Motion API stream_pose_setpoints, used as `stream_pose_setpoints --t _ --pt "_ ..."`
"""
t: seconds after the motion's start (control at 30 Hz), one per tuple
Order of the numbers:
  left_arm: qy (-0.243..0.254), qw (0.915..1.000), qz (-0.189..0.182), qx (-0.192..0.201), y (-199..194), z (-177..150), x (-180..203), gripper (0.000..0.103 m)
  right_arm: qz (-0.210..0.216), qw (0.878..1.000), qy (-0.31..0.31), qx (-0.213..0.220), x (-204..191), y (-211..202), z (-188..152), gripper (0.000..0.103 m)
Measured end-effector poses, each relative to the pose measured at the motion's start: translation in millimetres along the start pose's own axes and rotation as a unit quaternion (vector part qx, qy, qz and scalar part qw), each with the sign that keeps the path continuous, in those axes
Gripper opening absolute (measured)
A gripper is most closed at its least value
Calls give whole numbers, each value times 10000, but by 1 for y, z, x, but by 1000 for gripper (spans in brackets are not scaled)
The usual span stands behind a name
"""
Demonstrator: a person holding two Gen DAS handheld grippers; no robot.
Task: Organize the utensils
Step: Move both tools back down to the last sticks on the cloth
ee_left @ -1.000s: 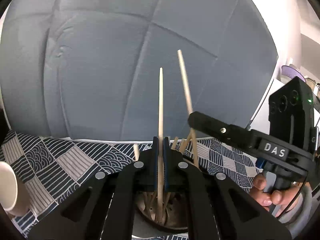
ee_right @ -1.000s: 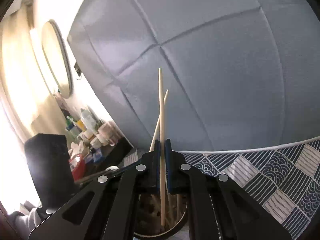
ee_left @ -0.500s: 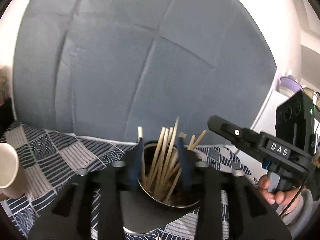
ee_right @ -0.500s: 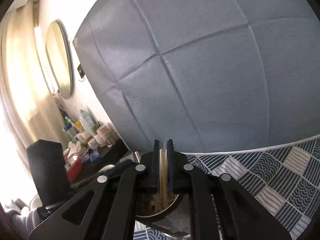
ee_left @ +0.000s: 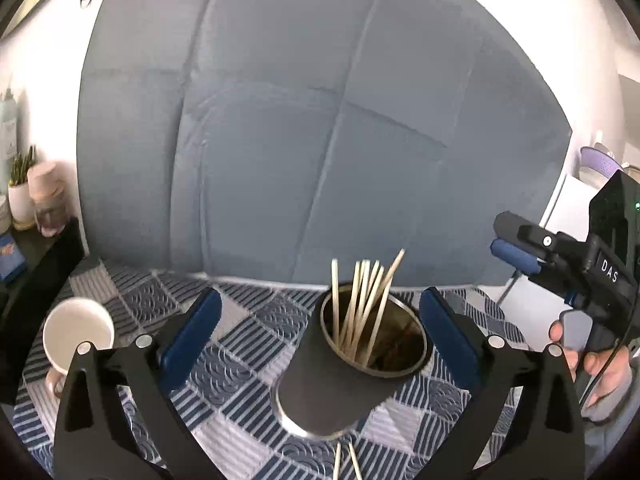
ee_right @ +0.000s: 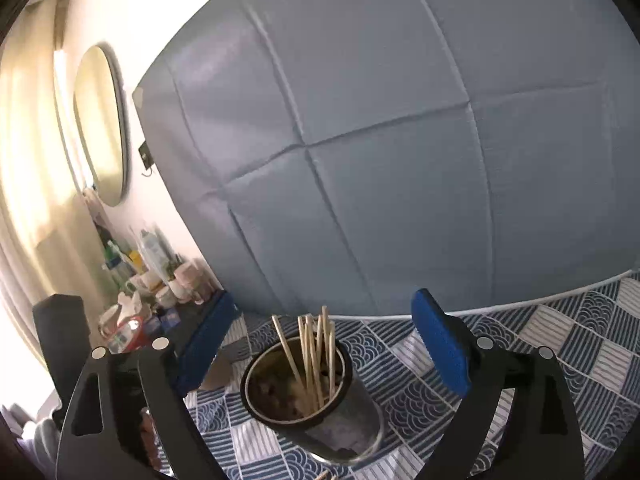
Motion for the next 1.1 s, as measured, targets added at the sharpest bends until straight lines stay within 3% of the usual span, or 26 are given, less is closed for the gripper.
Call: stream_pose_setpoints --t 0.33,0.57,0.87,1.1 --pt "276 9963 259 -766 -8 -18 -3 97 -673 9961 237 -521 11 -9 -18 89" --pt "815 9880 92 -1309 -8 -46 13 97 -949 9914 236 -871 20 -11 -52 89" --pt "1277 9671 -163 -2195 8 -103 33 97 -1265 9775 -30 -1687 31 -2 -111 89" --pt "1480 9469 -382 -2829 26 -145 41 97 -1550 9615 518 -2210 59 2 -152 89"
Point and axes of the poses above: each gripper's, at about its wrist camera, not at the fingertips, and y roughly the way its jaws point, x to its right, z to its top, the point moved 1 cm from there along y, roughly the way its jaws point, and after that the axes turned 14 degrees about y, right-handed, at the moved point
